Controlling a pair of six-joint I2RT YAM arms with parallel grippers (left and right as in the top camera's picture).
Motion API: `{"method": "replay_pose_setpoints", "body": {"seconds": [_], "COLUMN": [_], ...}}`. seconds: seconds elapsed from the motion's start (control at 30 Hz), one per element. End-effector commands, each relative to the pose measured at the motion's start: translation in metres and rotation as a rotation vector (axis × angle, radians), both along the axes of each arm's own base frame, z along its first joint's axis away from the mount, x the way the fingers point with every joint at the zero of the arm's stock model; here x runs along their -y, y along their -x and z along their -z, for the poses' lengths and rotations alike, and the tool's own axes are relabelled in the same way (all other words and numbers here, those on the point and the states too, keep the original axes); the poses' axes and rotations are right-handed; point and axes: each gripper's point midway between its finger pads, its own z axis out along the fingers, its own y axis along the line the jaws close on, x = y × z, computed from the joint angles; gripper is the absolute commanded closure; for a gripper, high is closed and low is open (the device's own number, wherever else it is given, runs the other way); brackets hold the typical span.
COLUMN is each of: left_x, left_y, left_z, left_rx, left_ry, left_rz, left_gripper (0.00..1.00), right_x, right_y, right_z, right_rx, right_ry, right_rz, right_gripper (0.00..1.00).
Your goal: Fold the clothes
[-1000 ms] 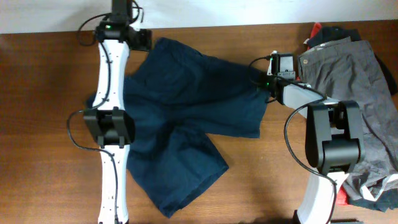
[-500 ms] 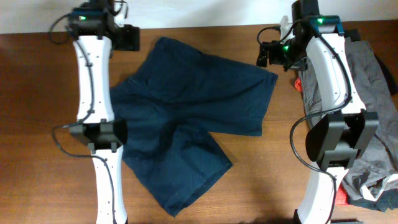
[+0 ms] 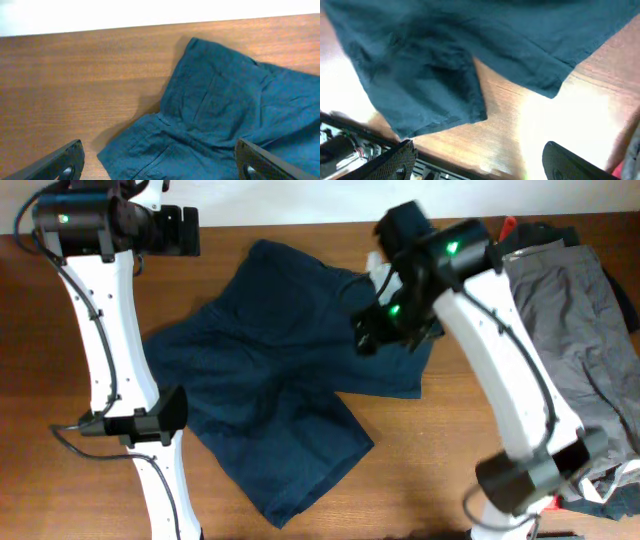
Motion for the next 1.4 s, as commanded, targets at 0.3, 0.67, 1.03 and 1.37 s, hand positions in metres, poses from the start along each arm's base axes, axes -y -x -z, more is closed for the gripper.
{"method": "replay_pose_setpoints", "body": {"seconds": [0.3, 0.67, 1.03, 1.37], "left_x": [-0.062, -0.071, -0.053, -0.047], "left_y": [0.009, -0.001, -0.011, -0.013], "left_z": [0.025, 0.053, 0.082, 0.087], "left_rx": [-0.109, -0.165, -0.221, -0.227], "left_ry": [-0.043, -0.036, -0.036, -0.037], "left_rz": [-0.124, -0.138, -0.097, -0.084], "left_gripper": [0.04, 0.04, 0.04, 0.04], "right_x": [-0.049, -0.037, -0.009, -0.010], "right_y": [0.082, 0.097, 0.091, 0.095], "right_z": [0.112, 0.202, 0.232, 0.230], "right_rx": [-0.120, -0.176, -0.274, -0.305], "right_ry": [0.251, 0.234, 0.115, 0.088], "right_rz": [-0.186, -0.215, -0.087, -0.072], "right_gripper": [0.14, 0.05, 0.52, 0.96]}}
